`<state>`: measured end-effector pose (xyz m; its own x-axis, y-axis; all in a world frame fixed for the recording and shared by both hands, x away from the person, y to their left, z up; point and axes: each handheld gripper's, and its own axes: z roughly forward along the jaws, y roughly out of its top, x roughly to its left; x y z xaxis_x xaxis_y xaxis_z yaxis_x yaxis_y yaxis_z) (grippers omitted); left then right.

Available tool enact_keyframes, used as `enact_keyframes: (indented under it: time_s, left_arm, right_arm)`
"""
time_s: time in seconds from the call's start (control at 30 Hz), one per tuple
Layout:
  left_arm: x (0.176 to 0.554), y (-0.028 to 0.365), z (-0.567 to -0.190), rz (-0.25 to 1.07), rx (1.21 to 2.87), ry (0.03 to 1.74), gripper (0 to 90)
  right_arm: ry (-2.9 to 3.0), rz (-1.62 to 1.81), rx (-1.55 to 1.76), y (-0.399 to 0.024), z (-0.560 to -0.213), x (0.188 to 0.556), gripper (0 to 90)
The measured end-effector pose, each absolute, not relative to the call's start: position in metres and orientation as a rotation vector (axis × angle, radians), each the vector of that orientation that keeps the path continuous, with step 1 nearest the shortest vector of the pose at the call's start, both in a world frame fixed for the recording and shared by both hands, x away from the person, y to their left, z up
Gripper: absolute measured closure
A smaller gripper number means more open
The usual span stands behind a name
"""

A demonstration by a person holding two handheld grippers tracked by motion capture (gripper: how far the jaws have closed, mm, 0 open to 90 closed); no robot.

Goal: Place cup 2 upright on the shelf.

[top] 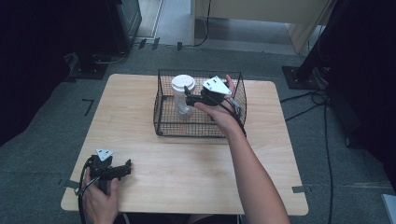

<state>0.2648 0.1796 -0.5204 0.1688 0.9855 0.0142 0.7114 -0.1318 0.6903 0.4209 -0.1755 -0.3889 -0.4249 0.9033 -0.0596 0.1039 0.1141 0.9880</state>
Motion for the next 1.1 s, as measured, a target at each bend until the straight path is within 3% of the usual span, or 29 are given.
enact_keyframes:
  time_s: [1.1]
  left_arm:
    - [0.265,0.179,-0.520,0.658,1.904,1.599,0.0]
  right_arm:
    - [1.639,1.370,1.050,-0.222,-0.404,0.346,0.0]
